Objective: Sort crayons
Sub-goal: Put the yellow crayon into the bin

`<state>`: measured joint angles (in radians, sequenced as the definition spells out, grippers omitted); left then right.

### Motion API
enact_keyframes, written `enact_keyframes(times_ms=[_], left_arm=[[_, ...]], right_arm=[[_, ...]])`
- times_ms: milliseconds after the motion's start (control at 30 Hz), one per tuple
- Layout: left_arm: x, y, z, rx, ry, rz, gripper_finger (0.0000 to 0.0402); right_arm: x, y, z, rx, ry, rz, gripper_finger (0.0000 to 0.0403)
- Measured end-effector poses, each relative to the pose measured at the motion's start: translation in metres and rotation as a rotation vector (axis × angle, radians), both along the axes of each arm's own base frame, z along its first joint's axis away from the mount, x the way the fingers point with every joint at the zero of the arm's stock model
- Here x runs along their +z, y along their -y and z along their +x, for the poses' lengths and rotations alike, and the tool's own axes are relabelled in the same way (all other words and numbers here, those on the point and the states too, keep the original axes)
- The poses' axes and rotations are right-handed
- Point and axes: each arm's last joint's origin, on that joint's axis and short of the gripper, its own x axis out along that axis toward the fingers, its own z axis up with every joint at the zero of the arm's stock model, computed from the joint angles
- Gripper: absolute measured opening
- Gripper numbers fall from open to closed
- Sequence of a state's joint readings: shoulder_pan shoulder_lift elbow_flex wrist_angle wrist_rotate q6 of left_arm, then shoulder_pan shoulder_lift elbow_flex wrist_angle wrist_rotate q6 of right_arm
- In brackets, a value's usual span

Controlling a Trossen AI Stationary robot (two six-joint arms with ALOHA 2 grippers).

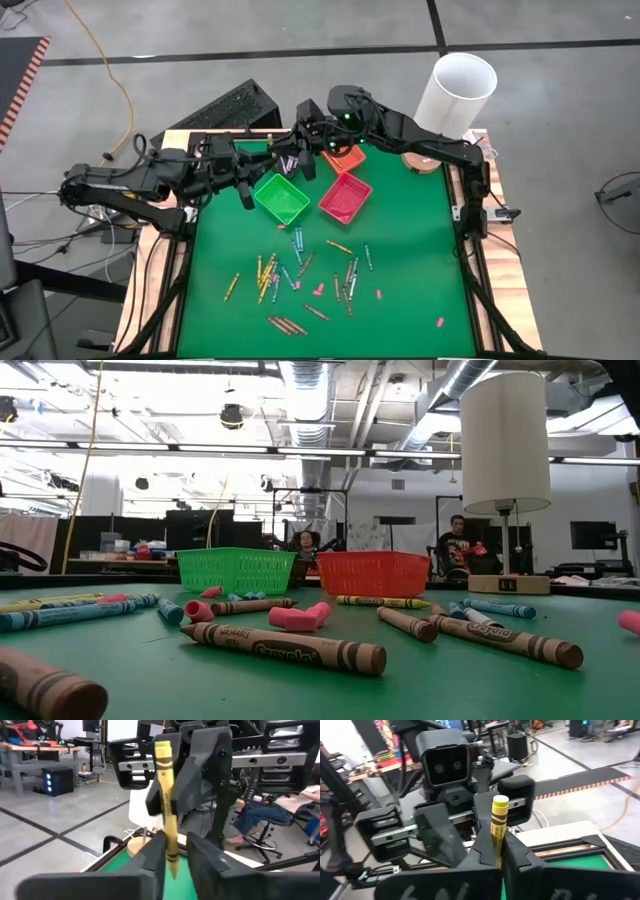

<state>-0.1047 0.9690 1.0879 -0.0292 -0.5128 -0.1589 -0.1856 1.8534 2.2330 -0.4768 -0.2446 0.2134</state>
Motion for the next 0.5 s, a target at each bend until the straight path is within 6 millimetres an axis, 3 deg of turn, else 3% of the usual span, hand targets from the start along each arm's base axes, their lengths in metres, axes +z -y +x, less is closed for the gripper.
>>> enact_keyframes(times_ms=[267, 400, 500], left_arm=[[-0.012, -0.001, -0.001, 0.054, -0.08, -0.095, 0.0168], [-0.019, -0.003, -0.002, 0.128, -0.125, -0.141, 0.0191], [-0.024, -0.004, -0.003, 0.168, -0.15, -0.173, 0.0195]], right_arm=[[0.0, 0.031, -0.006, -0.104, -0.001, 0.02, 0.0002], [-0.007, 0.058, -0.015, -0.214, -0.076, 0.031, 0.0001], [-0.022, 0.087, -0.03, -0.356, -0.24, 0.019, 0.0001]])
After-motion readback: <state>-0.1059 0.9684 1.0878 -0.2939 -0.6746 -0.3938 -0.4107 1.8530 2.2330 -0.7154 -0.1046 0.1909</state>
